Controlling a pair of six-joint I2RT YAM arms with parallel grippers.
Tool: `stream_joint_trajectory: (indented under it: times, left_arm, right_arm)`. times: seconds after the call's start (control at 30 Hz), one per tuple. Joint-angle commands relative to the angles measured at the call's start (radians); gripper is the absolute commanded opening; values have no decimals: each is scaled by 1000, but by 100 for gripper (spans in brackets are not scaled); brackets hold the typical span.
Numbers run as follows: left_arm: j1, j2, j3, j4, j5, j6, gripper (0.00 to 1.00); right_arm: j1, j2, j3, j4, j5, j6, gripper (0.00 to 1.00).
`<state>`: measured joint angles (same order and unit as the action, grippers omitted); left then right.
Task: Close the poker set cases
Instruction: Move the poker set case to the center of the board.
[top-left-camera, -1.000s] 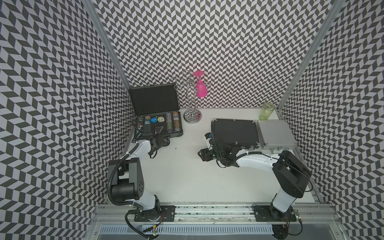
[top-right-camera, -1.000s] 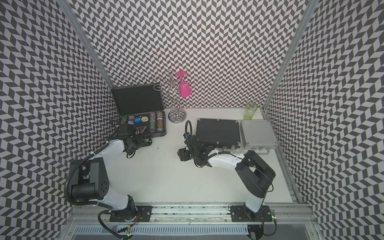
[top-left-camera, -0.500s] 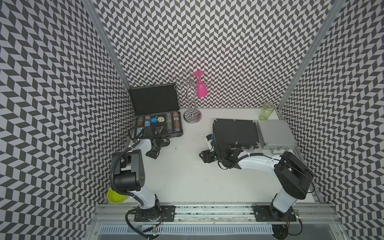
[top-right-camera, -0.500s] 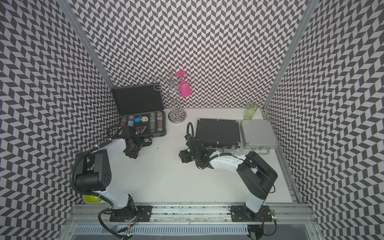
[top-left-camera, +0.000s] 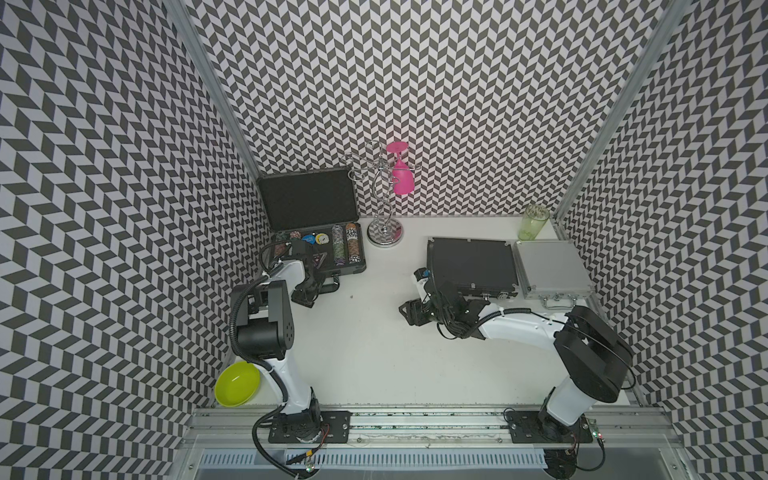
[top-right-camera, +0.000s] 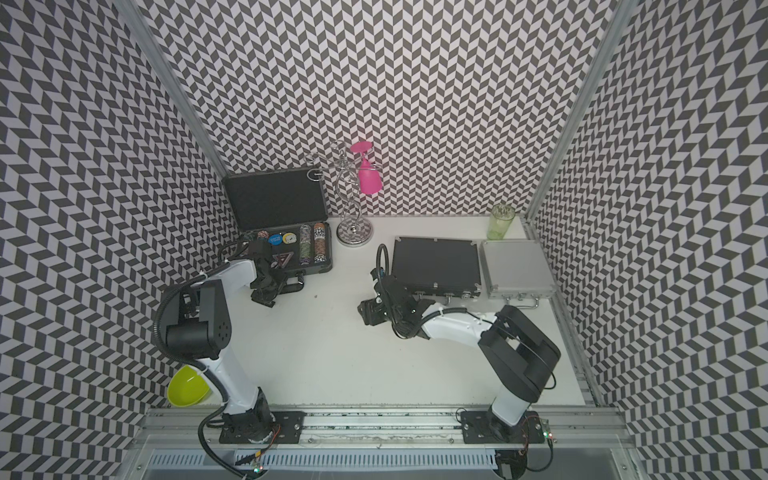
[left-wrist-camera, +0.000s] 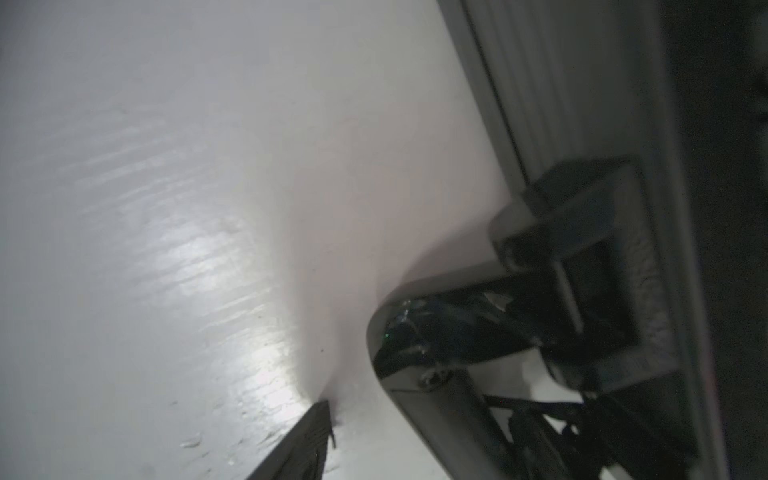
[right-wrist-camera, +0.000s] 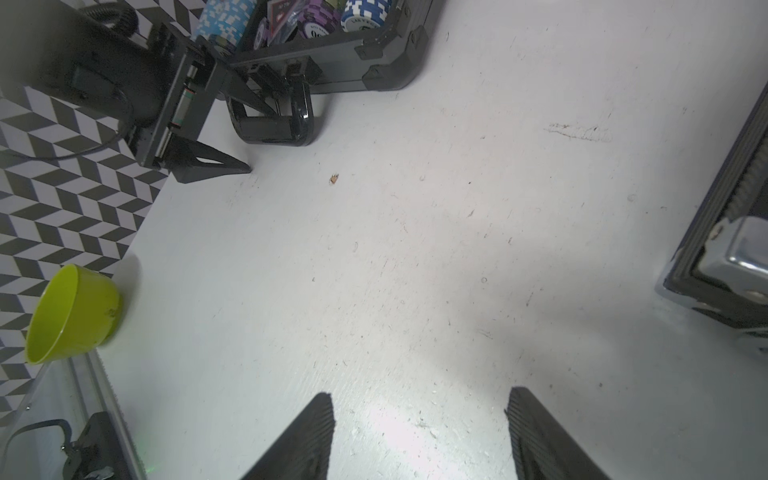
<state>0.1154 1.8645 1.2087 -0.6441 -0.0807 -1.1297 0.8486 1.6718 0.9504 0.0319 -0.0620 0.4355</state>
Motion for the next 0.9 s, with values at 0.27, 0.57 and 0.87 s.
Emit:
stream_joint_trajectory:
  times: [0.27, 0.57, 0.87]
  left_arm:
    - [46, 46, -10, -72, -81, 114, 41]
    - [68, 81, 9, -65, -20, 204, 28]
    - [55, -96, -200, 1, -22, 165, 24]
  right_arm:
    - [-2, -50, 4, 43, -19, -9, 67]
    - [-3, -75, -10, 33, -2, -8, 68]
    - [-5, -76, 34, 9, -29, -4, 67]
